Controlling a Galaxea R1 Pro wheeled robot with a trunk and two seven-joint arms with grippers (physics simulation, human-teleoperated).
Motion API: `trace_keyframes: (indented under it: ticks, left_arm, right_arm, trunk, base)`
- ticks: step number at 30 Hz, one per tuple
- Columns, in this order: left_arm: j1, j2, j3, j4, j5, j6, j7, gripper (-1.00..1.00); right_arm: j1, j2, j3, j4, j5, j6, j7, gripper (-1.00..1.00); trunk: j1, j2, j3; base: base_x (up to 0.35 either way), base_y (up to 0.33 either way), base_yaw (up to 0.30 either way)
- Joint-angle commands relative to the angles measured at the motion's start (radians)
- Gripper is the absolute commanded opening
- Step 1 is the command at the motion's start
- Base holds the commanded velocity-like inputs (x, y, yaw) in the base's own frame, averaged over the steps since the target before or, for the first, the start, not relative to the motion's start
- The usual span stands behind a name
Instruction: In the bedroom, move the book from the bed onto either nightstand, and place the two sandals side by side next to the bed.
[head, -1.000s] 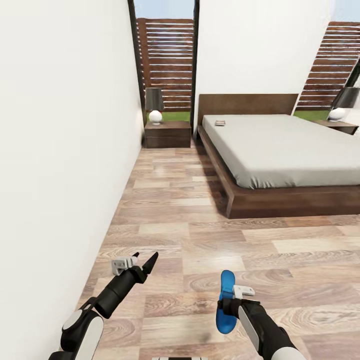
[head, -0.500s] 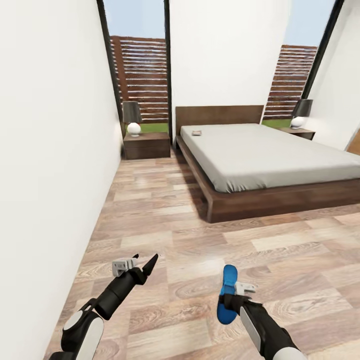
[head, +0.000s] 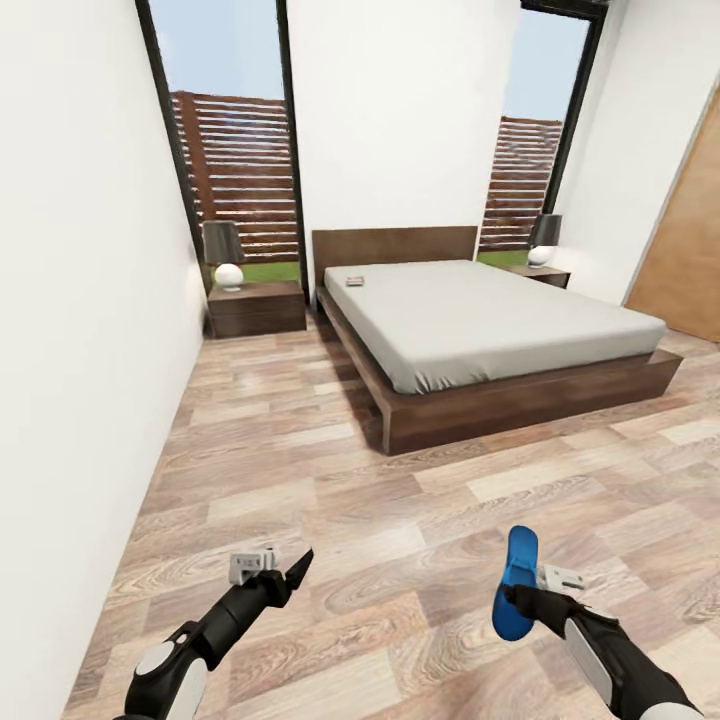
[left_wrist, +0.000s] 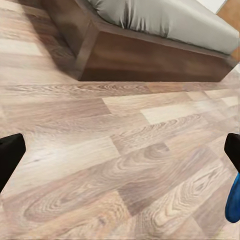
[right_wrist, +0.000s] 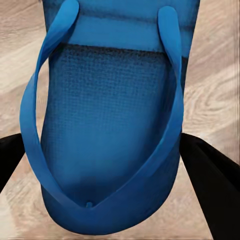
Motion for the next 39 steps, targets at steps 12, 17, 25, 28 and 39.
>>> trace_keyframes:
  ticks: [12,17,25,28,39]
  left_arm:
    - [0.000,0.086,0.031,0.030,0.020,0.008,-0.046,1.00]
    - [0.000,0.087,0.032,0.030,0.019,0.008,-0.070,1.00]
    - [0.000,0.084,0.032,0.065,0.014,0.006,-0.073,1.00]
    - [-0.001,0.085,0.032,0.106,0.011,-0.001,-0.073,1.00]
    - [-0.052,0.083,0.027,0.225,0.005,-0.005,-0.073,1.00]
  right_arm:
    - [0.001,-0.081,-0.002,0.253,-0.046,0.004,0.382,-1.00]
    - [0.002,-0.082,0.000,0.293,-0.046,0.003,0.399,-1.00]
    - [0.002,-0.089,-0.001,0.299,-0.042,0.002,0.402,-1.00]
    - [0.002,-0.134,0.000,0.299,-0.046,0.001,0.403,-1.00]
    - [0.003,-0.196,0.000,0.307,-0.042,0.001,0.623,-1.00]
  trunk:
    - [-0.046,0.084,0.037]
    - [-0.065,0.119,0.052]
    - [-0.096,0.175,0.078]
    - [-0.108,0.196,0.087]
    - [-0.150,0.273,0.121]
  base:
    - [0.000,0.000,-0.190]
    - [0.000,0.000,-0.185]
    - [0.000,0.000,-0.197]
    - [0.000,0.000,-0.225]
    - [0.000,0.000,-0.201]
